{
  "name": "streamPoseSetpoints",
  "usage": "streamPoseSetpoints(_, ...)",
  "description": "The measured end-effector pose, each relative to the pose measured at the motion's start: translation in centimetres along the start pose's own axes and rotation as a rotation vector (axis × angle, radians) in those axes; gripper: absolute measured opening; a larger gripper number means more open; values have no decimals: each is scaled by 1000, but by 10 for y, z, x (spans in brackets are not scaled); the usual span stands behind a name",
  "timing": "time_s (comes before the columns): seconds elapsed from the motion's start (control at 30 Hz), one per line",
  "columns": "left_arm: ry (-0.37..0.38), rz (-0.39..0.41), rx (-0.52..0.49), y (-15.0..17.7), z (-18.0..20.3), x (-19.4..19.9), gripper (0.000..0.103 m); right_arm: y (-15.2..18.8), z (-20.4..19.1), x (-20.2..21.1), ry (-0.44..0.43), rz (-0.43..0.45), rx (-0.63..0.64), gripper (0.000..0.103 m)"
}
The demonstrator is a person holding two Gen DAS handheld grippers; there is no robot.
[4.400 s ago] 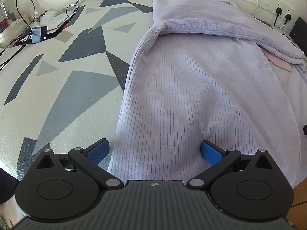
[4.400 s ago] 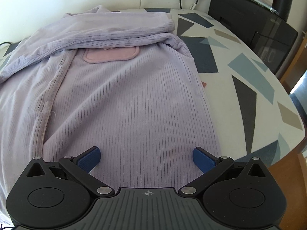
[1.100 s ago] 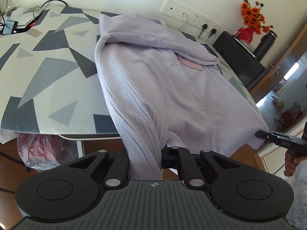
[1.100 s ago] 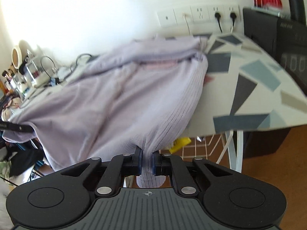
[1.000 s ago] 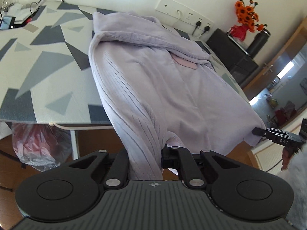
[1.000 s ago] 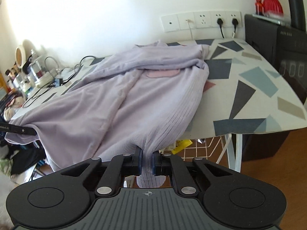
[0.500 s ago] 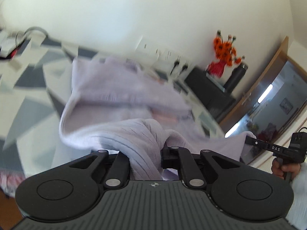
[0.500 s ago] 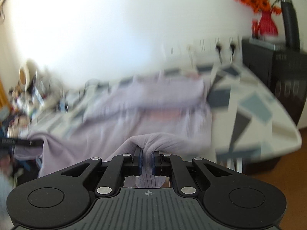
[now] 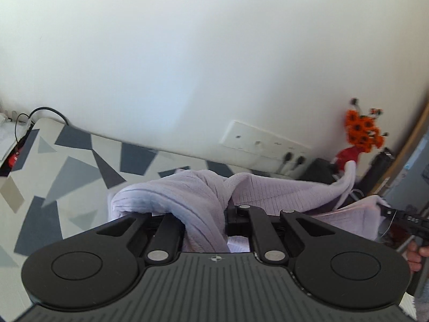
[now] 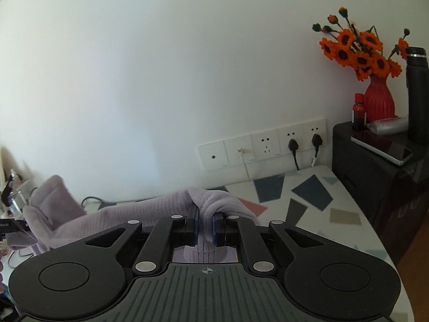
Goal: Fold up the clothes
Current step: 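Lift the hem with both tools and fold it over toward the collar, then open both tools to release the folded hem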
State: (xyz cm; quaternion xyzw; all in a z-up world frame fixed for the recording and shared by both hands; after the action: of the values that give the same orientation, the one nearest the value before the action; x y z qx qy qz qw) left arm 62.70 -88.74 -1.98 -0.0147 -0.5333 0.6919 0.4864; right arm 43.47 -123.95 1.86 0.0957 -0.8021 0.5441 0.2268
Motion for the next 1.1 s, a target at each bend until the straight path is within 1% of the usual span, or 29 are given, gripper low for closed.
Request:
streamPoseSetpoints(0.13, -81, -71, 42, -15, -18, -64, 11, -12, 27, -72, -10, -43, -26, 8)
streamPoseSetpoints(0.23, -168, -127, 65, -16, -37, -114, 11, -7, 46, -134, -10, -106, -52, 8)
streamPoseSetpoints(0.3, -223, -168, 85, -15, -51, -146, 11, -2, 59, -175, -11, -158, -76, 8)
streamPoseSetpoints(0.4, -279, -281, 181, 1, -79, -187, 11, 16, 75, -231, 5, -267, -102, 8)
streamPoseSetpoints(0.47, -297, -342, 232, 12, -94, -206, 11, 29, 86, -263, 24, -356, -122, 8)
streamPoseSetpoints(0.57, -298, -368, 283, 17, -105, -219, 12, 48, 96, -296, 39, -454, -140, 8)
streamPoseSetpoints(0.63, -298, -382, 285, 16, -106, -222, 13, 57, 99, -311, 35, -493, -126, 8)
streamPoseSetpoints(0.73, -287, -411, 264, 13, -105, -226, 14, 63, 101, -323, 30, -524, -129, 10)
streamPoseSetpoints(0.8, -262, -427, 254, 7, -103, -221, 17, 60, 101, -326, 21, -544, -156, 15)
streamPoseSetpoints(0.83, -246, -432, 250, 2, -101, -218, 19, 57, 99, -327, 17, -555, -160, 21)
streamPoseSetpoints(0.87, -229, -434, 242, -3, -99, -214, 23, 52, 95, -326, 12, -560, -155, 24)
streamPoseSetpoints(0.93, -181, -417, 197, -15, -93, -201, 35, 41, 86, -322, -3, -555, -134, 35)
streamPoseSetpoints(0.97, -155, -404, 168, -23, -89, -193, 48, 35, 81, -320, -10, -552, -124, 38)
streamPoseSetpoints(1.0, -139, -384, 144, -31, -86, -185, 64, 28, 77, -318, -15, -542, -112, 48)
streamPoseSetpoints(1.03, -138, -356, 119, -40, -84, -179, 73, 20, 72, -314, -6, -515, -88, 60)
streamPoseSetpoints(1.07, -144, -326, 95, -47, -83, -174, 84, 11, 68, -311, 15, -478, -55, 64)
streamPoseSetpoints(1.1, -144, -303, 77, -52, -84, -167, 85, 1, 64, -308, 37, -442, -21, 66)
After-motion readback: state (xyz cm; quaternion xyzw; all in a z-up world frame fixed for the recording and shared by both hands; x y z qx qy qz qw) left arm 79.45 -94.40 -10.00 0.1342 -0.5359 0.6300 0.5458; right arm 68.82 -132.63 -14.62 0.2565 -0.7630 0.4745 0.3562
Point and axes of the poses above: each gripper's, at about its wrist camera, not at the fingertips, and x roughly against the way its jaws point, z to its right, y to its underside, the point moved 6 cm from there along -x, roughly the way its jaws point, and after that the axes turned 2 degrees about y, right-handed, at the moved point
